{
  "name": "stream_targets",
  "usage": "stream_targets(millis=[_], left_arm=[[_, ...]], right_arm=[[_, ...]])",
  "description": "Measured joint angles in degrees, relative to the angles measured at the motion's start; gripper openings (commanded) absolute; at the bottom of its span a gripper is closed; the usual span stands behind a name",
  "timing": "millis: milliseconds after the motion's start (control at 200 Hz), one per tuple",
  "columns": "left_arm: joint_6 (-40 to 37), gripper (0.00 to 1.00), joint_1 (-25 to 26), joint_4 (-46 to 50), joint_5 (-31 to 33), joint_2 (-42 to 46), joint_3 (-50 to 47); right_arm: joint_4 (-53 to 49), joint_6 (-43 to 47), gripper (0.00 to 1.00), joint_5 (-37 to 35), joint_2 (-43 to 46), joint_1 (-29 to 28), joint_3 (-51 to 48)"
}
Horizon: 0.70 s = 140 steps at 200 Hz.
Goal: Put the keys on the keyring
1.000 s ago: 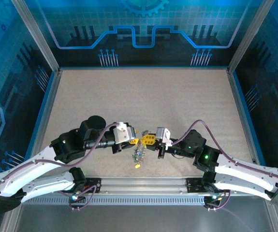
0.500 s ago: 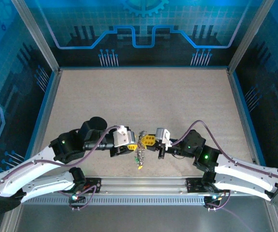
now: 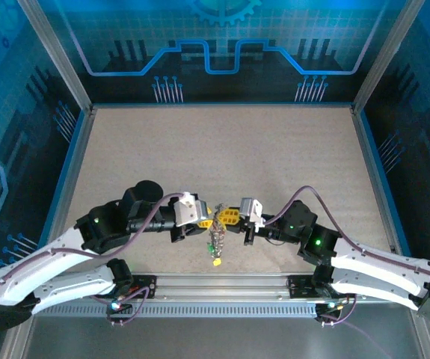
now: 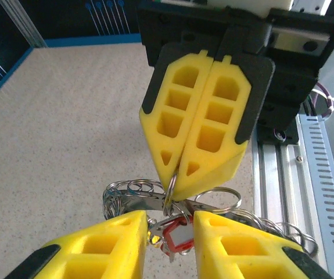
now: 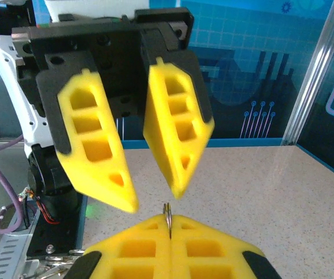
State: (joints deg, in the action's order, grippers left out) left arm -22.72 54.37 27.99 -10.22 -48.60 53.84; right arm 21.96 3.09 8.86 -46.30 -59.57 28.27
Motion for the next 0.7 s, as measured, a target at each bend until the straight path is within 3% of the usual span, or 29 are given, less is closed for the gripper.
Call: stream_targets(millis=[360,500,610,700], left_arm=[[0.4,0.22,0.0,-1.5,-0.7,-0.9,0.0],[1.6,0.14,0.0,-3.8,-2.2,-1.3,0.0],[1.6,0.00,0.0,-3.9,-2.7,-1.7,0.0],[1.6,0.00,0.0,-3.9,-2.8,-1.7,0.0]], right_arm=[[2.5,0.9,0.00,0.2,0.7,0.0,-0.2],[4.0,1.1,0.00,0.1,1.0,0.0,-0.9],[4.0,1.3,0.00,-0.3,1.6,0.0,-1.3],[3.8,1.5,0.00,-0.4,2.0,0.0,-1.3]])
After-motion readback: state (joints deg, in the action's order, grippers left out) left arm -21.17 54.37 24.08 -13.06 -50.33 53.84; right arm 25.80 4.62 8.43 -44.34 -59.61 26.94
